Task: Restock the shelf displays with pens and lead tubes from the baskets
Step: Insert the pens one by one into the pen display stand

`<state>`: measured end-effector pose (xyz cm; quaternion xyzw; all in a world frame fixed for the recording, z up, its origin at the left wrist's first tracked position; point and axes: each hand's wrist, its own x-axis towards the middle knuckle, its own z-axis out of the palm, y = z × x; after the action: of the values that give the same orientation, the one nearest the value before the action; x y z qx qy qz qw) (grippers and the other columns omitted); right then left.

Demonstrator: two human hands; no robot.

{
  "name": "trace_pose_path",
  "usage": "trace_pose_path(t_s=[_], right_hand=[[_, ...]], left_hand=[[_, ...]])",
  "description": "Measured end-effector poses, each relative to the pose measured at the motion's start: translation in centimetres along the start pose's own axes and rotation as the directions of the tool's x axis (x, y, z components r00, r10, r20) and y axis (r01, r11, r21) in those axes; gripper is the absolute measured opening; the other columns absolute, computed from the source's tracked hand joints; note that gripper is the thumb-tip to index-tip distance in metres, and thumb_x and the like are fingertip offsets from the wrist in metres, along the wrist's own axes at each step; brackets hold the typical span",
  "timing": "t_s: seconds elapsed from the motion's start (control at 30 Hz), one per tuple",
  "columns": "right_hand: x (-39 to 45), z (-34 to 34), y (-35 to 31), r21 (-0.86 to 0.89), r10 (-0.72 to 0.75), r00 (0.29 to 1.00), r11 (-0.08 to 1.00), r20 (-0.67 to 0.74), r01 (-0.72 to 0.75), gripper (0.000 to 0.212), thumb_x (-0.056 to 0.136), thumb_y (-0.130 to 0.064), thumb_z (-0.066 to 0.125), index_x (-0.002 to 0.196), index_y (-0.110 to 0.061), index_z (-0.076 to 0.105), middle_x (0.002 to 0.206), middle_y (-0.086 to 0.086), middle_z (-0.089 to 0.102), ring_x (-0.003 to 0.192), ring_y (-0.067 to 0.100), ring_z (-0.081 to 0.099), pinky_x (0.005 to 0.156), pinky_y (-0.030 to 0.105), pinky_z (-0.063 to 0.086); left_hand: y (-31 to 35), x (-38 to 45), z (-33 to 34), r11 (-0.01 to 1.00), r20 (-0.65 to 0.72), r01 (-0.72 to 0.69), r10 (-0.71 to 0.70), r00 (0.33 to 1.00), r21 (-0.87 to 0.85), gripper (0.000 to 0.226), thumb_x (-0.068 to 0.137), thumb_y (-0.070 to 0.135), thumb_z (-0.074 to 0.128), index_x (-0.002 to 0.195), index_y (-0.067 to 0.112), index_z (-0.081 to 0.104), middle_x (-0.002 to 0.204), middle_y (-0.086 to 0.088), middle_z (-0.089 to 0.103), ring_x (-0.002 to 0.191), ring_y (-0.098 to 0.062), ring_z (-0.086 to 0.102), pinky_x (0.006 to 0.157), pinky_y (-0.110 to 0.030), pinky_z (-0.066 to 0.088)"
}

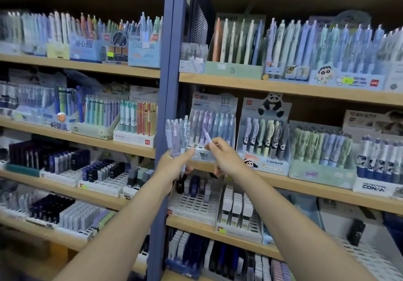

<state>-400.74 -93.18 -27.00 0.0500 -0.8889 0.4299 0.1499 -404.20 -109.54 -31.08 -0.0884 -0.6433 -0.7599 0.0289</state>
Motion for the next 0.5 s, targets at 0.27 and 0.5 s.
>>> trace_pose_path(t_s=[0.27, 0.5], right_hand=[[-0.5, -0.7, -0.1, 0.050, -0.012, 1.000, 0.999, -0.006, 0.013, 0.022, 0.108, -0.040, 0.036, 0.106, -0.024, 0.051, 0.116, -0.004, 0.065, 0.044, 0.018, 0.052, 0.040, 0.021, 0.038], [-1.9, -1.4, -0.4, 0.149, -0.097, 0.991, 0.983, -0.087, 0.109, 0.017, 0.104, -0.040, 0.048, 0.111, -0.029, 0.060, 0.102, -0.003, 0.068, 0.044, 0.017, 0.050, 0.046, 0.027, 0.048]], left_hand=[[-0.7, -0.6, -0.3, 0.994, -0.003, 0.032, -0.032, 0.999, -0.101, 0.026, 0.088, 0.035, 0.076, 0.103, 0.018, 0.063, 0.082, -0.006, 0.068, 0.063, -0.015, 0.066, 0.053, -0.025, 0.053], [-0.7, -1.8, -0.2, 0.991, -0.080, -0.021, 0.010, 0.997, -0.133, 0.028, 0.089, 0.029, 0.076, 0.103, 0.009, 0.064, 0.079, -0.009, 0.065, 0.055, -0.017, 0.058, 0.053, -0.028, 0.052]])
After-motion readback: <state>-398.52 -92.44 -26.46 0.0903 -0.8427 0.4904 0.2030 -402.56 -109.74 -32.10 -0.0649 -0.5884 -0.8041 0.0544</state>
